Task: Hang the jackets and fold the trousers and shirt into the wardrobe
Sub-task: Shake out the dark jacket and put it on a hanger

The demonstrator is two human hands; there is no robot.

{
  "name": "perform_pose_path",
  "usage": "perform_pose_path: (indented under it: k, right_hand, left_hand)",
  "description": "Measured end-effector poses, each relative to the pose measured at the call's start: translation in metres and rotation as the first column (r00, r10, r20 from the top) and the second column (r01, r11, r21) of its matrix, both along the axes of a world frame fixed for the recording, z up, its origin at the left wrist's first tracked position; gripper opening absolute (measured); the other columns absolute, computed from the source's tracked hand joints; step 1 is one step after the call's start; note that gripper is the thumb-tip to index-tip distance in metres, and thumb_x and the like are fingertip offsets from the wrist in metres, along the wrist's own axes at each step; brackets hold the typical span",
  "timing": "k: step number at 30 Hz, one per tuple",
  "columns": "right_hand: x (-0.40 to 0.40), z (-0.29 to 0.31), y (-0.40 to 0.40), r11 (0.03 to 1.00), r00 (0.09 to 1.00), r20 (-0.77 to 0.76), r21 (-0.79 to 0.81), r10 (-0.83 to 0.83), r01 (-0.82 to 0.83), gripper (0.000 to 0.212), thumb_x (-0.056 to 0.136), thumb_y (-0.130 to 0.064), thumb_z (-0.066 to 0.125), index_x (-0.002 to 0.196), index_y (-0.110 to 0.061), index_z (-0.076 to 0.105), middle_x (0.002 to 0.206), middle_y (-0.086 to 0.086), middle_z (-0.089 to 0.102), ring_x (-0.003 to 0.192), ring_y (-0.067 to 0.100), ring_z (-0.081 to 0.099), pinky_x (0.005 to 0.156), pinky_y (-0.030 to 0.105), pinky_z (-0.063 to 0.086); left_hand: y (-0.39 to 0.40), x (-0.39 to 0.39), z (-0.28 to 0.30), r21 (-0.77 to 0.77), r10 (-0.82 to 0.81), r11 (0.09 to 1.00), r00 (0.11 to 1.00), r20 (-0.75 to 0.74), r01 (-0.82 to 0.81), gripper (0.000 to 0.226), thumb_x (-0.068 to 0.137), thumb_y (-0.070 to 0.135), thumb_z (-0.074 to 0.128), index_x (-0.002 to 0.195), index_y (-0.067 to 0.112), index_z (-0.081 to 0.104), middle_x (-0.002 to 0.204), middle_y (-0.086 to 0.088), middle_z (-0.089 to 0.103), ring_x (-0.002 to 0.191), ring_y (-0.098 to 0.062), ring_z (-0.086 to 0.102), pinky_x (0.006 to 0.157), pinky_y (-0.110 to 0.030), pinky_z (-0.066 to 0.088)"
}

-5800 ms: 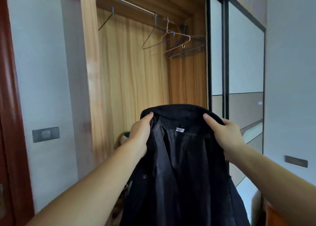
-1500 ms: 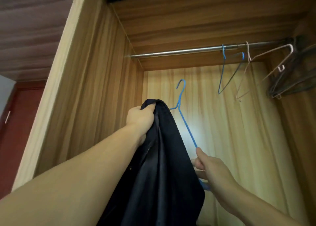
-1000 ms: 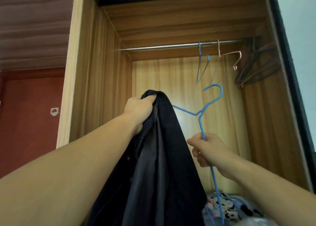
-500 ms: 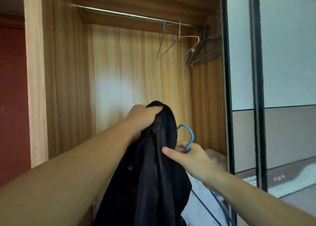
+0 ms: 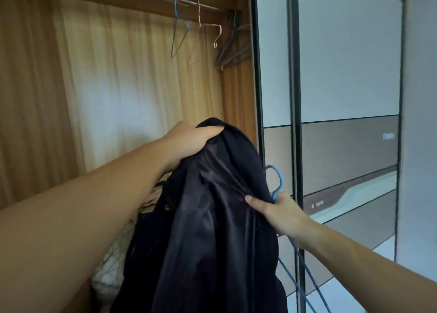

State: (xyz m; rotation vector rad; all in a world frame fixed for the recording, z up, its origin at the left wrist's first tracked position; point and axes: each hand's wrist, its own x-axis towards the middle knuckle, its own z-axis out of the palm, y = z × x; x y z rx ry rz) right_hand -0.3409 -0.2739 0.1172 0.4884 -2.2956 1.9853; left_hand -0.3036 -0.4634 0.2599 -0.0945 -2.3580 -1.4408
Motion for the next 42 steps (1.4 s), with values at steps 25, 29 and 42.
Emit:
perform_pose_path:
  k: [25, 29, 42]
  right_hand:
    - [-0.029, -0.014, 0.228, 0.908, 0.948, 0.009, -0.282, -0.319, 0.308, 0.015, 0.095, -0.033, 0.057, 0.097, -0.019, 0.060, 0.051, -0.006, 0.025, 0.039, 0.008, 0.018, 0.039, 0.016, 0.014]
    - [-0.013, -0.005, 0.255, 0.764, 0.893, -0.047, -0.539, -0.448, 0.354, 0.028, 0.096, -0.032, 0.054, 0.080, -0.017, 0.072, 0.043, -0.010, 0.022, 0.035, 0.006, 0.016, 0.036, 0.016, 0.014]
    - [0.010, -0.071, 0.281, 0.925, 0.925, 0.036, -0.030, -0.378, 0.379, 0.041, 0.062, -0.049, 0.076, 0.063, -0.008, 0.072, 0.045, -0.002, 0.020, 0.042, 0.014, 0.014, 0.045, 0.018, 0.013]
  left_hand:
    - [0.165, -0.110, -0.060, 0.072, -0.417, 0.908, 0.873, 0.255, 0.412, 0.018, 0.083, 0.029, 0.074, 0.075, 0.014, 0.079, 0.077, -0.005, 0.076, 0.060, -0.018, 0.073, 0.046, -0.021, 0.052]
    - [0.186, -0.118, -0.073, 0.077, -0.362, 0.932, 0.887, 0.288, 0.355, 0.023, 0.084, 0.030, 0.074, 0.098, 0.012, 0.072, 0.083, -0.006, 0.077, 0.070, -0.022, 0.074, 0.056, -0.025, 0.055]
    - [0.193, -0.139, -0.077, 0.113, -0.354, 0.935, 0.890, 0.288, 0.336, 0.022, 0.087, 0.033, 0.072, 0.092, 0.011, 0.070, 0.077, -0.004, 0.076, 0.065, -0.018, 0.073, 0.055, -0.026, 0.057]
